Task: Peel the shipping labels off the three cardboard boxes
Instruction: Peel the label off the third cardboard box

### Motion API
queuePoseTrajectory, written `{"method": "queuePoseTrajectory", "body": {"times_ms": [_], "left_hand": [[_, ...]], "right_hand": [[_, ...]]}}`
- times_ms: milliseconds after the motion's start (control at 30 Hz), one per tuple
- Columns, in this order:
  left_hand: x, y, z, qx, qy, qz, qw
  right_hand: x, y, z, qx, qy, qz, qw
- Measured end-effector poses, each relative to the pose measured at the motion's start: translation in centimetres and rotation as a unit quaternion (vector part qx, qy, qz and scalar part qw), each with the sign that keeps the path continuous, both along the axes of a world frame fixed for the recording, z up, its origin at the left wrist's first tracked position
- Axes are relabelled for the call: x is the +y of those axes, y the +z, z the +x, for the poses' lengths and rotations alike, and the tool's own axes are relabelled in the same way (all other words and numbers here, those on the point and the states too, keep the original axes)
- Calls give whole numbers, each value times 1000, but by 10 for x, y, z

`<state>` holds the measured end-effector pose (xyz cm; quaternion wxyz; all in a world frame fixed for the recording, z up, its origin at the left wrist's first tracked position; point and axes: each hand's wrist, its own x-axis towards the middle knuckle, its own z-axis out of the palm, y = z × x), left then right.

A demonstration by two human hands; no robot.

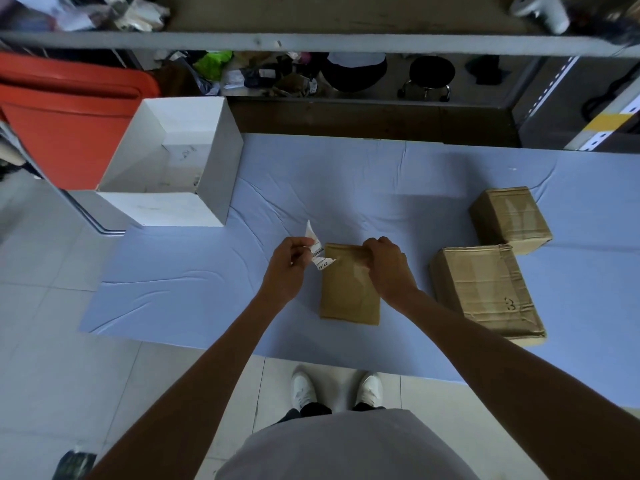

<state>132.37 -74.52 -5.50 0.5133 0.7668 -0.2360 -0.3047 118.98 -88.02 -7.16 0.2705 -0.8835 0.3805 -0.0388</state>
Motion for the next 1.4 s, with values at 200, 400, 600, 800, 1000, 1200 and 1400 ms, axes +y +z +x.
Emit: {"method": "queuePoseTrajectory", "body": {"times_ms": [200, 400, 600, 800, 1000, 1200, 1400], "left_hand": [[-2, 1, -1, 8, 2, 1, 1000], [-8, 6, -3, 67, -25, -27, 997], [-19, 12, -15, 124, -60, -48, 989], [-24, 8, -16, 142, -73, -37, 987], [-26, -3, -18, 92, -3, -26, 995], [-30, -7, -19, -1, 11, 26, 1000], [-36, 0, -21, 14, 63, -3, 998]], "right_hand": [[-9, -2, -1, 20, -25, 52, 998], [-9, 3, 1, -85, -142, 83, 983], [-4, 19, 16, -194, -180, 332, 905], [1, 23, 11, -225, -220, 357, 879], [-1, 32, 6, -255, -220, 410, 848], [0, 33, 2, -280, -208, 482, 804], [6, 29, 0, -250, -137, 424, 860]]}}
